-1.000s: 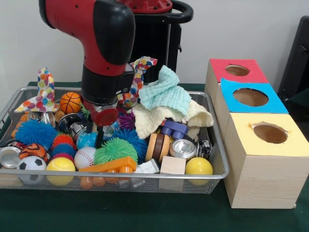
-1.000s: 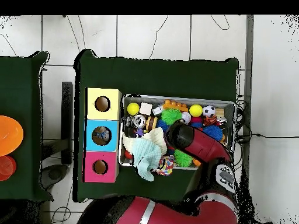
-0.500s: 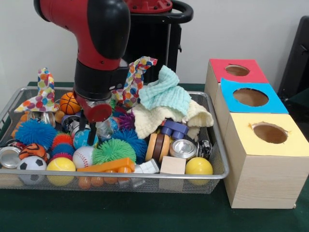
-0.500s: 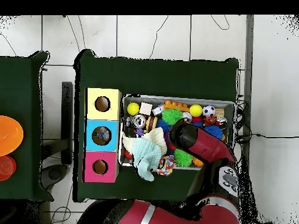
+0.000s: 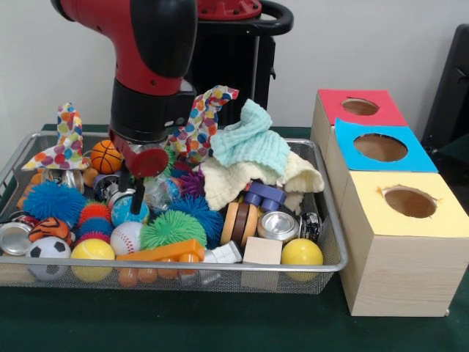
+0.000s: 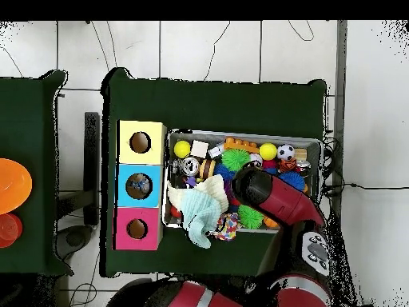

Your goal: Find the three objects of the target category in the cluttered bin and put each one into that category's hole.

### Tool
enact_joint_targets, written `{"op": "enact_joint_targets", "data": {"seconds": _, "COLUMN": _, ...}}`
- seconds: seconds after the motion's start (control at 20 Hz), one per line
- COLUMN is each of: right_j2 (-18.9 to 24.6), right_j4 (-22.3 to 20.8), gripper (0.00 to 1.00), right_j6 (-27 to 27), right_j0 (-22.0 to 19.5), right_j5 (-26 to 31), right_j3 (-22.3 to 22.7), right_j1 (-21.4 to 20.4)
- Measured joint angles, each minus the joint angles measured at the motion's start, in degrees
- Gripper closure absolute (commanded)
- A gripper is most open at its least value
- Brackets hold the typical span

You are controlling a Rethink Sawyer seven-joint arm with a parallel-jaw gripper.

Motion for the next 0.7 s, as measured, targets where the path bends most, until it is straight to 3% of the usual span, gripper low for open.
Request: {"op": "enact_joint_targets", "data": {"seconds": 0.7, "right_j2": 0.52, "right_j4": 1.45, "gripper": 0.00, "right_j6": 0.00, "right_j0": 0.21, "right_j5": 0.00, "right_j3": 0.06, "right_j1": 2.55}}
